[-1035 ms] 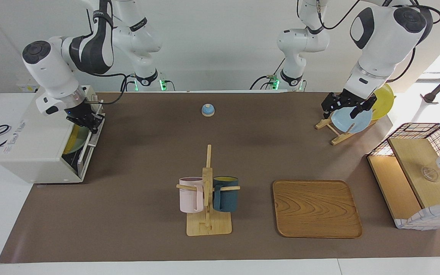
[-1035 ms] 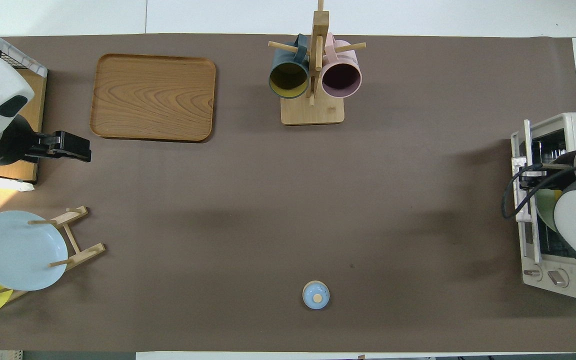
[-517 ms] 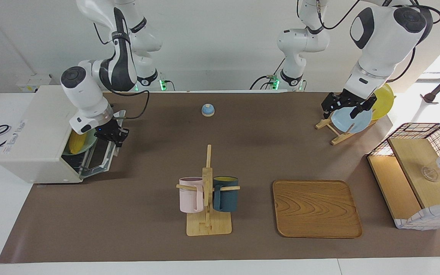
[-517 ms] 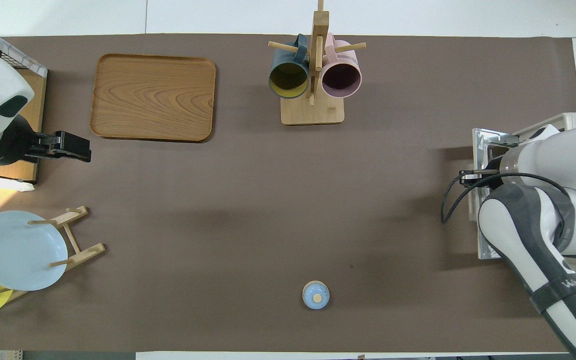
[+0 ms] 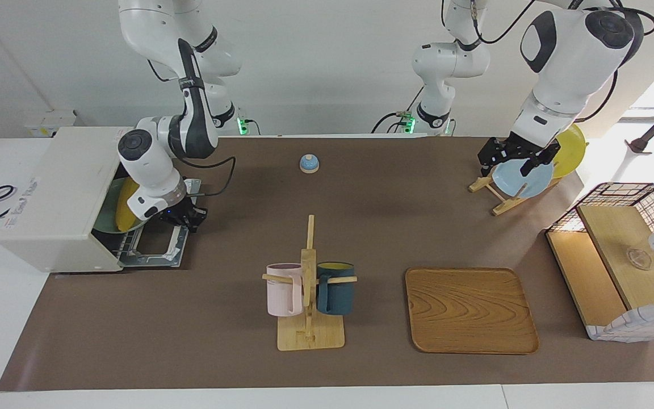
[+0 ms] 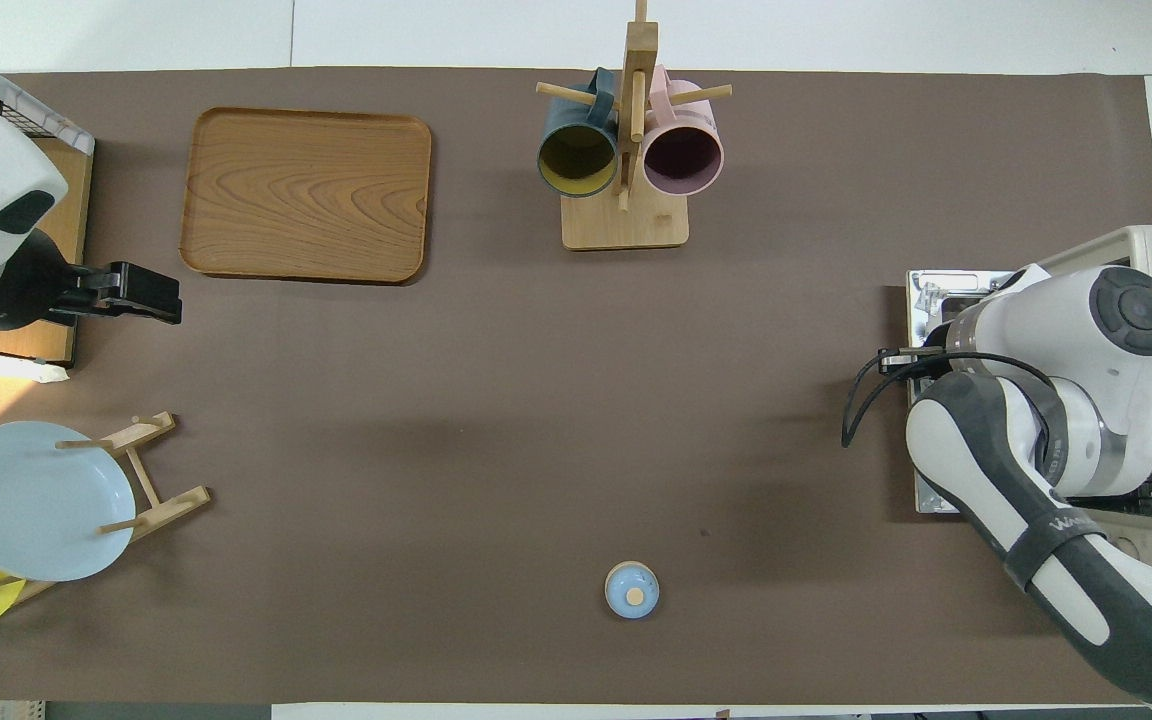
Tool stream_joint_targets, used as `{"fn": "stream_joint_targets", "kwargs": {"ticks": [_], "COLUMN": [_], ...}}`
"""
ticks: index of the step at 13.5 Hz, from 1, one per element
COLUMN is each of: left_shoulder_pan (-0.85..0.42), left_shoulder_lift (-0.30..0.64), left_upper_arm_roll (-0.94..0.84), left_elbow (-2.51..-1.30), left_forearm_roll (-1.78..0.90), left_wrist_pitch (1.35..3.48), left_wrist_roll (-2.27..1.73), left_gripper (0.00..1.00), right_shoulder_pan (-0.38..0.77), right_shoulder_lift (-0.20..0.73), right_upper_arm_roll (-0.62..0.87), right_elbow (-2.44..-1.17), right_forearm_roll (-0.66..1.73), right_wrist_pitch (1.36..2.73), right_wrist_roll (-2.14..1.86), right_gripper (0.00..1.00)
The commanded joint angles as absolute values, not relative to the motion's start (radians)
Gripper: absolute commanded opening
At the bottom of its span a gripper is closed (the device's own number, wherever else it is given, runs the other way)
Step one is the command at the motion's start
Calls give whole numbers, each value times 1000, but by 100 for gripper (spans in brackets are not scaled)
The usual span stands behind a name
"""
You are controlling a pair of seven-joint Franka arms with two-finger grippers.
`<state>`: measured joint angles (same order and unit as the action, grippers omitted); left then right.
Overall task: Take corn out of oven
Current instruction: 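Reach the right gripper into the toaster oven and grasp the green plate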
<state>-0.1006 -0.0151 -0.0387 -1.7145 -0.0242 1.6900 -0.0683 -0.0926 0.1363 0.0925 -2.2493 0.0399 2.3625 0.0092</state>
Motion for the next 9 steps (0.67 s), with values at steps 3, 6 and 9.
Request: {"fn": "stream_joint_targets", "kwargs": {"ticks": [3, 6, 9], "left_shoulder_pan": [-92, -92, -92], "left_shoulder_lift": [-34, -34, -34], "left_upper_arm_roll": [-43, -43, -43], "left_elbow": [-1727, -1727, -1727], "left_forearm_roll": [-34, -34, -34], "left_wrist_pitch": [1697, 1697, 1697], "left_wrist_roll": [-54, -54, -54], "left_gripper": [100, 100, 100], "right_shoulder_pan": [-92, -60, -48], "right_shoulder_lift": [132, 132, 124], "right_upper_arm_roll": [61, 61, 66], "right_elbow": [-2252, -2247, -2227], "right_forearm_roll": [5, 6, 20], "right_wrist_pitch": [2365, 2355, 2327], "right_wrist_roll": [38, 57, 61], "right_gripper": [0, 0, 31]}}
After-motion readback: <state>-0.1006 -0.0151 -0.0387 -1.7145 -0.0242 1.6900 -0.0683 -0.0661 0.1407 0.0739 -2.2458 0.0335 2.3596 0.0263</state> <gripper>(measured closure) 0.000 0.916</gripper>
